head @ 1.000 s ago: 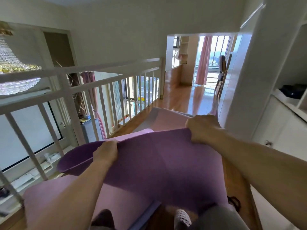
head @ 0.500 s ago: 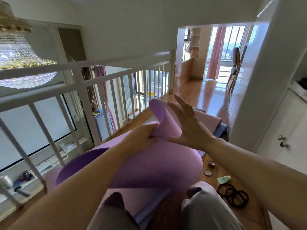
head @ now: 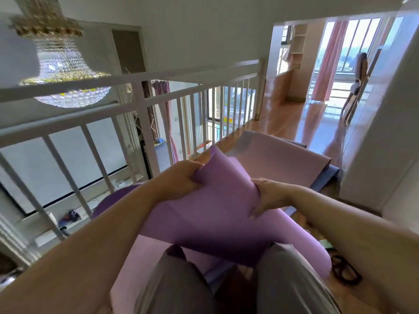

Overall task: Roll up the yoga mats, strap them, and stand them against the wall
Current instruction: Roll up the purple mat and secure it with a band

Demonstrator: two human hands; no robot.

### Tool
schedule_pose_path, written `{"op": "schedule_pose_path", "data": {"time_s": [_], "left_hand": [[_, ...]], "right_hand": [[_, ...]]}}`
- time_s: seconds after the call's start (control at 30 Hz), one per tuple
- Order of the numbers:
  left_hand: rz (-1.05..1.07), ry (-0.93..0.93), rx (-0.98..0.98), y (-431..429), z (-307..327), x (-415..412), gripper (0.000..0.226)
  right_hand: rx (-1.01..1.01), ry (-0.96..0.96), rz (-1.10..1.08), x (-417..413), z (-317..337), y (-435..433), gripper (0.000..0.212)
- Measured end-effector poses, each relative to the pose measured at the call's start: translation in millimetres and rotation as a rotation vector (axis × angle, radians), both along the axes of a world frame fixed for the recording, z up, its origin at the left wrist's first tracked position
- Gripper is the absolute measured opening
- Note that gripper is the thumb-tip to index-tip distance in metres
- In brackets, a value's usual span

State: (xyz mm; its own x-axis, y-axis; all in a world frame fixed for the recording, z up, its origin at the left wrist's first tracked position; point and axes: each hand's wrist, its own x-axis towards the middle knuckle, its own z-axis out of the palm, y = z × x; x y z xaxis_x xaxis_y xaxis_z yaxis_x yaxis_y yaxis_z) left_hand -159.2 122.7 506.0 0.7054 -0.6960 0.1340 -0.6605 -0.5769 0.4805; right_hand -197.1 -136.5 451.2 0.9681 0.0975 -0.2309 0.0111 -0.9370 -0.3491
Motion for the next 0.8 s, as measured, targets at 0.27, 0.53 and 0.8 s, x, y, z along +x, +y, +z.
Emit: {"op": "schedule_pose_path", "data": {"time_s": [0.27, 0.53, 0.8], "left_hand": [[0.216, 0.053, 0.035, 26.3, -8.8, -4.8, 0.029], [0.337, -0.506, 0.425, -12.5, 24.0, -59.9, 0.097], [0.183, -0.404, 0.498, -5.6, -43.7, -74.6, 0.030]], "right_hand": [[0.009, -0.055, 0.030, -1.6, 0.5, 15.8, 0.047], [-0.501, -0.415, 0.238, -28.9, 41.5, 77.2, 0.014], [-0.377, -0.197, 0.341, -51.2, 27.1, 79.3, 0.030]]}}
